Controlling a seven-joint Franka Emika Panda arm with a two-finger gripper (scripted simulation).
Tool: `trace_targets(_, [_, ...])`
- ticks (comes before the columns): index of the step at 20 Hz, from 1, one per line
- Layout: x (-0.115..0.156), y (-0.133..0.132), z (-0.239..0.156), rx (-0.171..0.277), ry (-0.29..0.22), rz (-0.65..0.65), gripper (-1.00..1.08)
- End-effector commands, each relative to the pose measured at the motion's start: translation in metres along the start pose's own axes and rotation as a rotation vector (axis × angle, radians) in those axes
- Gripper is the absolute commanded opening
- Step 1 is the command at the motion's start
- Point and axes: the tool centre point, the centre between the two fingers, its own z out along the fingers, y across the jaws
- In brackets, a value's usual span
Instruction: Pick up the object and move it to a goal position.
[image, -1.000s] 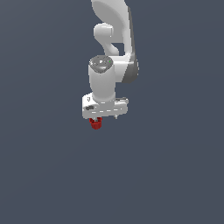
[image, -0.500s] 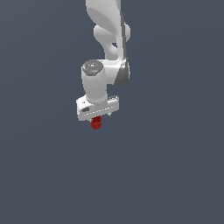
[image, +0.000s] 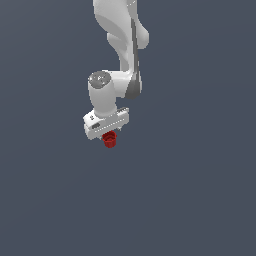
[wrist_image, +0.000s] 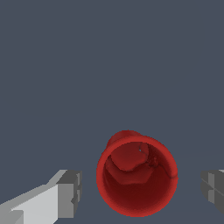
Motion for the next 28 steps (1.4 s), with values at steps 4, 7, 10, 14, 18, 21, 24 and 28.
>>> trace_targets(4, [-0.009,0.002,0.006,-0.001,0.002,-0.057,1.00])
trace_targets(7, [-0.011,0.003,0.007,-0.001,0.002,-0.072,1.00])
trace_targets(10, [-0.012,0.003,0.008,-0.001,0.002,-0.077,1.00])
trace_targets(14, [-0.012,0.003,0.011,0.000,0.002,-0.073,1.00])
trace_targets(18, [-0.012,0.002,0.024,0.000,0.002,-0.074,1.00])
trace_targets(21, [-0.013,0.002,0.039,0.000,0.002,-0.076,1.00])
trace_targets(24, [-0.013,0.002,0.051,0.000,0.002,-0.077,1.00])
trace_targets(28, [-0.012,0.002,0.058,-0.001,0.002,-0.077,1.00])
